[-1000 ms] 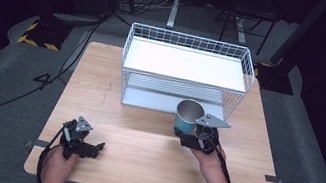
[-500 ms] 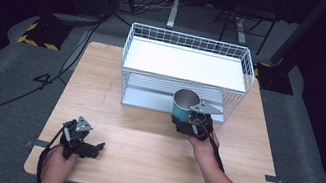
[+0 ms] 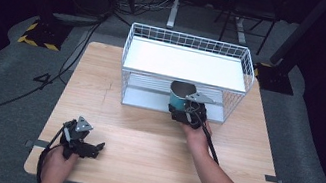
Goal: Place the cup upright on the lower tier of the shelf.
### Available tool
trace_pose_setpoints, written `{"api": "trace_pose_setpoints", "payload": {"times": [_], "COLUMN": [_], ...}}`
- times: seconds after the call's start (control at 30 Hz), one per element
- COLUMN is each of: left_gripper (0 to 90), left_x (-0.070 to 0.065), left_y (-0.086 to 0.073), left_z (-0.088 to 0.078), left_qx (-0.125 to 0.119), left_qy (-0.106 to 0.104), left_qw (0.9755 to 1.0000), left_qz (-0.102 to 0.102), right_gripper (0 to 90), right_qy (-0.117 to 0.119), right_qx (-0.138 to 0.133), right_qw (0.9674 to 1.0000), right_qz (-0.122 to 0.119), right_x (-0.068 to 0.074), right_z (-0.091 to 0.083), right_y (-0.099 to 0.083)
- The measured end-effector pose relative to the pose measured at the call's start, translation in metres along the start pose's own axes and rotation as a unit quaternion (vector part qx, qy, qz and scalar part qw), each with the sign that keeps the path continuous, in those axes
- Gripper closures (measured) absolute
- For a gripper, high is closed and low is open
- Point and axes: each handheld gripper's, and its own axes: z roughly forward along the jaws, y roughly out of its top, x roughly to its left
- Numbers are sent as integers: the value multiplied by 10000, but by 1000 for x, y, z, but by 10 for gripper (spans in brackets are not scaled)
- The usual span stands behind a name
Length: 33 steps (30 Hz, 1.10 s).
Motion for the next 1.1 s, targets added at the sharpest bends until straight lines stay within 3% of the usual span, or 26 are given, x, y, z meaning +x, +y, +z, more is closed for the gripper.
{"api": "trace_pose_setpoints", "payload": {"times": [0.2, 0.77, 1.1], "left_gripper": [0, 0, 1], "left_x": [0, 0, 0], "left_y": [0, 0, 0], "left_z": [0, 0, 0], "left_qx": [0, 1, 0], "left_qy": [0, -5, -1], "left_qw": [10000, 10000, 10000], "left_qz": [0, 8, 2], "right_gripper": [248, 248, 248], "right_qy": [-103, -351, -493], "right_qx": [-77, -157, -164], "right_qw": [9998, 9992, 9982], "right_qz": [121, 106, 292], "right_x": [-6, -17, -23], "right_z": [13, 46, 61], "right_y": [-1, 3, -2]}}
